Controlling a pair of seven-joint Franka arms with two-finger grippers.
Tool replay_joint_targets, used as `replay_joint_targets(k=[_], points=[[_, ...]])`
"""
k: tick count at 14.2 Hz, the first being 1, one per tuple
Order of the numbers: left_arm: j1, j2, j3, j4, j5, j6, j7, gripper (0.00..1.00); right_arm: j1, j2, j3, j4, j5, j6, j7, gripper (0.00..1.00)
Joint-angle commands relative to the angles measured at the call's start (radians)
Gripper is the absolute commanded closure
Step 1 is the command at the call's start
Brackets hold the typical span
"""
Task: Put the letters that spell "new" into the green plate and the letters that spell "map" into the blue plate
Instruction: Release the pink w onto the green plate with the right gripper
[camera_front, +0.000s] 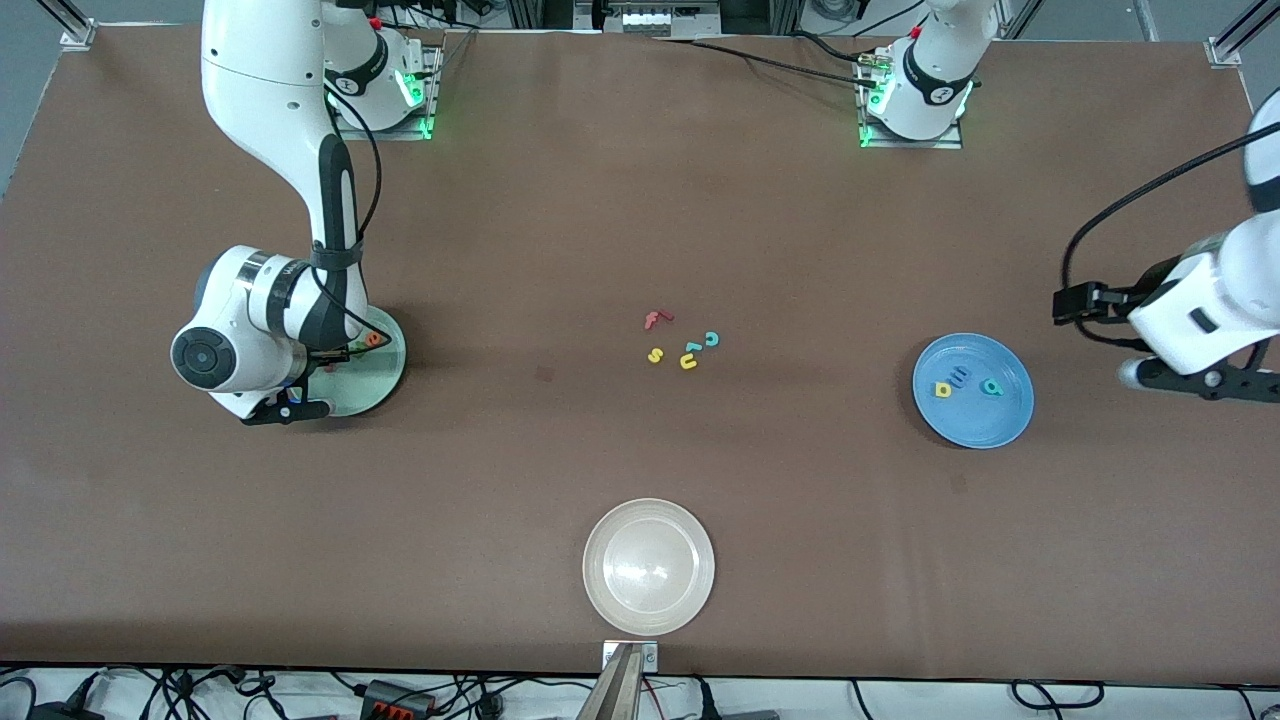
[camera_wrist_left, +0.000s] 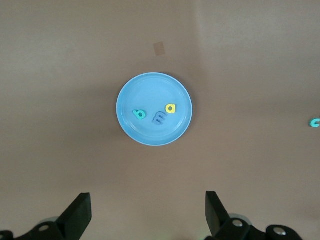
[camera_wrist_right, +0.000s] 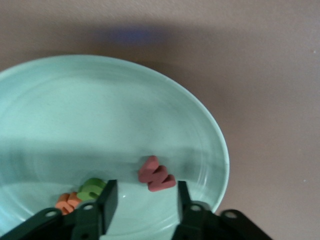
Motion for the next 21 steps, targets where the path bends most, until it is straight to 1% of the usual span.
replay_joint_targets(k=[1,2,3,4,5,6,7,8,9,10,11,13,15,16,18,19,21], points=[[-0.174,-0.125,0.264,-0.034,-0.138,-0.020,0.014,0.00,0.001,-0.021,0.008,0.013,0.019,-0.003,-0.006,0.00],[-0.260,-0.161,0.392,-0.063,-0.214,-0.003,0.023,0.00,-0.003,-0.021,0.006,0.020,0.019,-0.003,-0.006,0.00],[-0.364,-0.201,0.530,-0.110,-0.246,0.035,0.040,0.00,-0.006,-0.021,0.006,0.023,0.019,-0.001,-0.006,0.00],[-0.448,-0.256,0.634,-0.188,-0.253,0.101,0.079,0.00,-0.011,-0.021,0.006,0.039,0.019,-0.003,-0.008,0.00],[-0.473,-0.309,0.668,-0.286,-0.255,0.189,0.118,0.00,-0.012,-0.021,0.005,0.051,0.019,-0.004,-0.008,0.00],[-0.480,-0.374,0.676,-0.386,-0.255,0.274,0.139,0.00,-0.011,-0.021,0.003,0.063,0.019,-0.006,-0.009,0.00],[-0.483,-0.400,0.681,-0.435,-0.257,0.311,0.134,0.00,-0.008,-0.023,0.003,0.072,0.019,-0.012,-0.009,0.00],[-0.490,-0.400,0.694,-0.440,-0.260,0.322,0.127,0.00,0.001,-0.029,0.003,0.074,0.019,-0.013,-0.002,0.00],[-0.524,-0.400,0.731,-0.439,-0.279,0.336,0.126,0.00,-0.017,-0.059,0.015,0.076,0.018,-0.013,0.053,0.00],[-0.546,-0.402,0.777,-0.434,-0.316,0.368,0.127,0.00,-0.053,-0.083,0.061,0.088,0.006,-0.019,0.131,0.00],[-0.537,-0.397,0.780,-0.431,-0.327,0.392,0.126,0.00,-0.116,-0.118,0.141,0.105,-0.010,-0.038,0.208,0.00],[-0.524,-0.400,0.767,-0.431,-0.313,0.350,0.152,0.00,-0.163,-0.190,0.213,0.109,-0.086,-0.047,0.343,0.00],[-0.486,-0.405,0.725,-0.433,-0.310,0.345,0.161,0.00,-0.244,-0.285,0.316,0.111,-0.114,-0.071,0.440,0.00],[-0.478,-0.405,0.724,-0.433,-0.310,0.345,0.161,0.00,-0.299,-0.326,0.366,0.120,-0.125,-0.097,0.457,0.00],[-0.480,-0.399,0.725,-0.425,-0.309,0.333,0.160,0.00,-0.388,-0.394,0.436,0.151,-0.166,-0.143,0.459,0.00],[-0.480,-0.394,0.725,-0.408,-0.303,0.325,0.160,0.00,-0.440,-0.428,0.489,0.171,-0.212,-0.162,0.459,0.00],[-0.480,-0.394,0.722,-0.407,-0.277,0.319,0.161,0.00,-0.570,-0.495,0.619,0.209,-0.307,-0.211,0.457,0.00]])
